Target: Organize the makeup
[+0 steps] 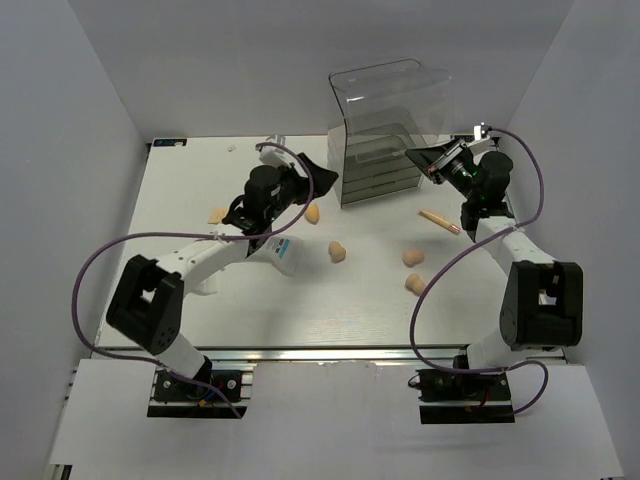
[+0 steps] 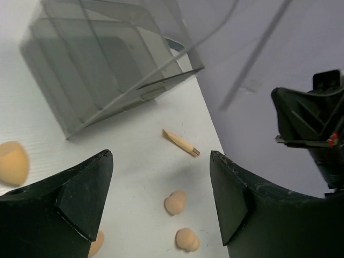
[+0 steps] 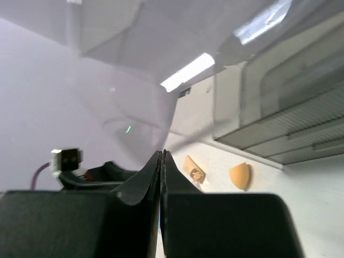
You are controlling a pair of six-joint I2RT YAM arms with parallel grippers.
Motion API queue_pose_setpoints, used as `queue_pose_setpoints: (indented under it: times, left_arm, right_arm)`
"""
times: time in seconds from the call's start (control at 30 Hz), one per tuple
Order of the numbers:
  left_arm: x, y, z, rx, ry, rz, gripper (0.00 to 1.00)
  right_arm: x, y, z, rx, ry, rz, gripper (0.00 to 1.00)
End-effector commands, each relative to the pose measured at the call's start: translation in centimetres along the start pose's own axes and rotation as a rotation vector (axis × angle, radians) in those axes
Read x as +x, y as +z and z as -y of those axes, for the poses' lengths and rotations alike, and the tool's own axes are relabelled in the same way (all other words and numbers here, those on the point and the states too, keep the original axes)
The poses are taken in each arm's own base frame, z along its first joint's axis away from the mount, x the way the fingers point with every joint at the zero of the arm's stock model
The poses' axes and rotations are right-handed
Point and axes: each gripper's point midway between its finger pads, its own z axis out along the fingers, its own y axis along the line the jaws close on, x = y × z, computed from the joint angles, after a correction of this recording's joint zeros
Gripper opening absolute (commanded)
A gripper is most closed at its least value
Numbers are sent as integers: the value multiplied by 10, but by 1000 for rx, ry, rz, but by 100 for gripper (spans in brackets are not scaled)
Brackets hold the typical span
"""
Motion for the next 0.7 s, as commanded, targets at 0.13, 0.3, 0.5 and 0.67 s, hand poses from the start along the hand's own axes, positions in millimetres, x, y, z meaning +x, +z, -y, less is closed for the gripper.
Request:
queue_pose_setpoints:
  times: [0.13, 0.3, 0.5, 0.67]
  left_arm:
    - [-19, 19, 66, 232, 42, 52, 83]
    - [-27, 26, 80, 281, 19, 67, 83]
    - [-25, 12, 69, 236, 29, 73, 84]
    - [-19, 3, 62, 207, 28, 50, 83]
  right_arm:
    - [-6, -15, -43, -57, -87, -1, 0]
    - [-5, -14, -38, -39, -102, -5, 0]
    - [21, -9, 15, 69, 16, -77, 36]
    - [45, 12, 68, 88, 110, -135, 43]
